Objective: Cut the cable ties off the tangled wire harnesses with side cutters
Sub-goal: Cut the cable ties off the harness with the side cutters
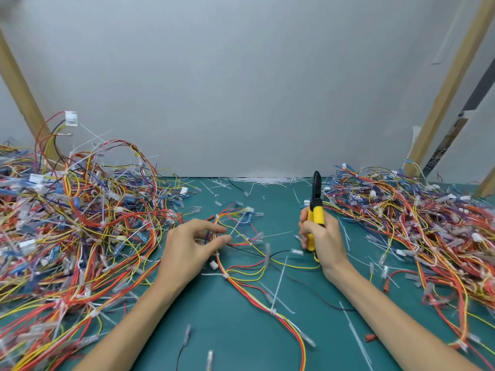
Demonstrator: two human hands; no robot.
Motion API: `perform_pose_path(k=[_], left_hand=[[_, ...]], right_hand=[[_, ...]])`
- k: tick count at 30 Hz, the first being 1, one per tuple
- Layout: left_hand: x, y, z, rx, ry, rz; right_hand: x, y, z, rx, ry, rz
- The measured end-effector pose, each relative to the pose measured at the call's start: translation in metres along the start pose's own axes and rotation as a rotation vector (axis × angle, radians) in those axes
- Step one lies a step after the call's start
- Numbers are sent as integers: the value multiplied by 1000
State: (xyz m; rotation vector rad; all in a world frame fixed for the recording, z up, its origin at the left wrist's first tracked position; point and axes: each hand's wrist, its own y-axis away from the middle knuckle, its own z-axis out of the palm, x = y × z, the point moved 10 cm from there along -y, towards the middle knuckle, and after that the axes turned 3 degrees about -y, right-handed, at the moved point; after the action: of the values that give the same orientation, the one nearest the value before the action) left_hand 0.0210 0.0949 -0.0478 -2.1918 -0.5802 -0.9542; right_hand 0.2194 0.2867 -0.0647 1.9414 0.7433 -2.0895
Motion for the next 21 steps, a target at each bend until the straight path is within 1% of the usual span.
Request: perform_pose_path(k=[4,7,10,18,21], left_hand=[[-3,2,0,11,-33,-31],[-6,2,4,-21,10,-64],[-12,2,11,-87,176,-119],[-11,0,13,-120,538,-175],[-20,1,16,-127,627,-282]], right_hand=[[-1,0,1,-12,13,-14],[-1,0,1,-9,17,-16],[-2,0,2,-9,29,-24],[-2,0,3,-4,66,-46],[-3,0,2,7,84,-62]])
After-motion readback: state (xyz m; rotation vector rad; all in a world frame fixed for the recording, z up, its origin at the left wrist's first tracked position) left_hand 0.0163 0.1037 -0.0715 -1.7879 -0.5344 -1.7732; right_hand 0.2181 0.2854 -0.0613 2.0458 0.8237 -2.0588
